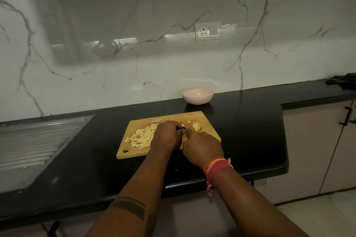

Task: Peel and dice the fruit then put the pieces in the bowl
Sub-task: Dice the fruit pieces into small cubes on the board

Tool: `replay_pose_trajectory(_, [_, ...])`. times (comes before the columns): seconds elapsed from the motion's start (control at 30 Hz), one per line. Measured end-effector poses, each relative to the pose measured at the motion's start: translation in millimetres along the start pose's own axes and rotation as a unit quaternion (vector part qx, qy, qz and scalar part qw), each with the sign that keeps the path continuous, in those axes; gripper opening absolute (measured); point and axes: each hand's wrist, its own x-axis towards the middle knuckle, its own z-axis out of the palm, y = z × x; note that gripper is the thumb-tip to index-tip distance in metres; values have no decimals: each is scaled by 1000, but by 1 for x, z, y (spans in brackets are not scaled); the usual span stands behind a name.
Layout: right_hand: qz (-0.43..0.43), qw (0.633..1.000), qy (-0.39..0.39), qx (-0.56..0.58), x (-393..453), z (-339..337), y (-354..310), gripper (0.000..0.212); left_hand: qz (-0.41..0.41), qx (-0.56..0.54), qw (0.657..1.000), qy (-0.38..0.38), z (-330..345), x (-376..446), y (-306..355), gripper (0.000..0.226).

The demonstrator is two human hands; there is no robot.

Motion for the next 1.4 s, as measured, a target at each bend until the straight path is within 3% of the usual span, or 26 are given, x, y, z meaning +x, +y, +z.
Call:
replay_pose_trajectory(0.2, [2, 1000, 31, 2, -24, -2, 4, 32, -28, -8, 1000, 5, 1, -1, 4, 14])
replay_pose_trajectory(0.47, [40, 995, 62, 68, -29, -7, 7, 52, -21, 6, 1000, 14, 2, -1, 1, 20])
replay_pose_trajectory(0.63, [25, 996, 58, 65, -27, -5, 5, 54, -9, 10, 1000, 3, 4, 3, -3, 42])
replay_pose_trajectory(0.8, [15, 998, 41, 54, -16, -3, 5, 54, 13, 52, 998, -14, 6, 4, -3, 41])
replay_pose_trajectory(1.4, [0, 1000, -10, 28, -11, -5, 2, 45, -20, 5, 999, 28, 3, -2, 3, 33])
